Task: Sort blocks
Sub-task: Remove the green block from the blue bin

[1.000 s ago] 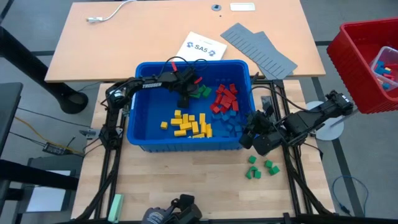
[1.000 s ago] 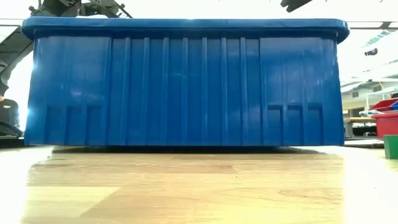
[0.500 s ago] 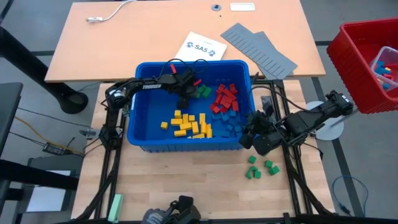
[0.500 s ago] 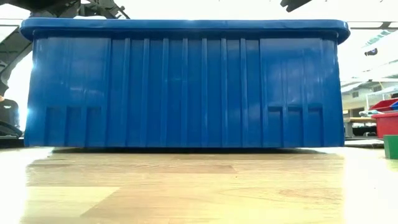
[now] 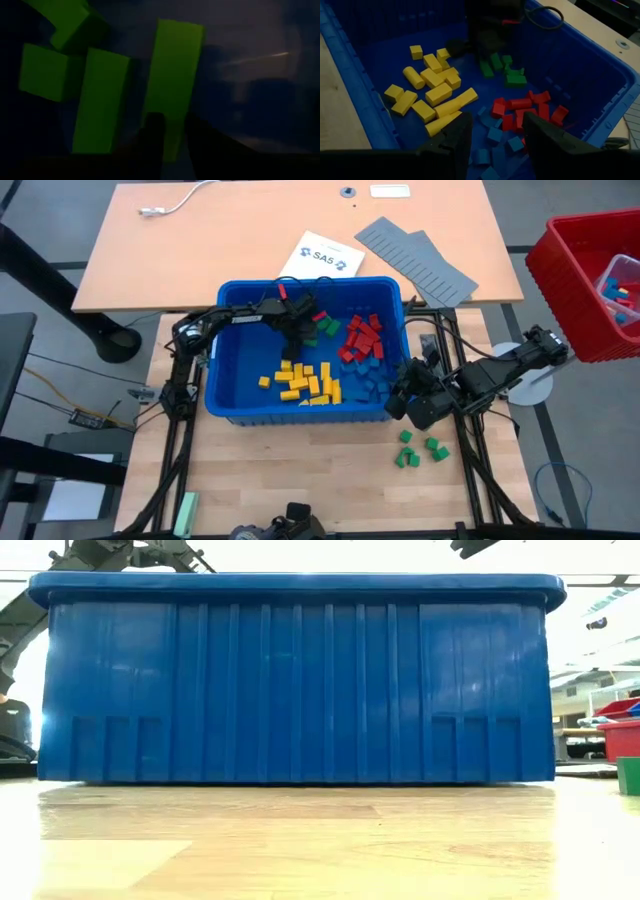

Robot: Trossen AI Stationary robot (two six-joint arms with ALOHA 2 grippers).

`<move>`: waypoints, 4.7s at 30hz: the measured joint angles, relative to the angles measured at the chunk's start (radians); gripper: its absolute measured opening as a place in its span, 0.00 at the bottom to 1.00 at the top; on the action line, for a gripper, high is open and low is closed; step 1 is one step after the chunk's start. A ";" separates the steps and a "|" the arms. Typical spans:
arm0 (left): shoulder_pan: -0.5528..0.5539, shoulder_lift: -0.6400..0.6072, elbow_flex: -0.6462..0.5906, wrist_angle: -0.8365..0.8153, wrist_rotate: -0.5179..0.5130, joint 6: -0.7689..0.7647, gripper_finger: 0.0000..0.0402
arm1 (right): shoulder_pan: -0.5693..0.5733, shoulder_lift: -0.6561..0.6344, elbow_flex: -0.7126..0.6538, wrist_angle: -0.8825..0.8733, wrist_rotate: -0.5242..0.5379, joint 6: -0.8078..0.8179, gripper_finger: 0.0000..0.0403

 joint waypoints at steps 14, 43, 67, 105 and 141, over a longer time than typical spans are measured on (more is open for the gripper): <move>0.020 -0.001 0.161 0.067 0.113 -0.552 0.21 | 0.000 0.000 0.000 0.000 0.000 0.000 0.40; -0.030 -0.040 0.100 0.199 -0.183 -1.288 0.16 | 0.032 0.000 0.000 -0.009 -0.047 -0.055 0.40; -0.008 0.083 0.104 0.186 -0.238 -1.300 0.16 | 0.033 0.000 0.000 -0.007 -0.023 -0.055 0.40; -0.026 -0.009 -0.092 0.454 -0.339 -1.257 0.16 | 0.032 0.000 0.000 -0.006 -0.021 -0.045 0.40; -0.065 0.100 0.105 0.357 -0.136 -0.942 0.16 | 0.030 0.002 0.000 0.002 -0.014 -0.026 0.40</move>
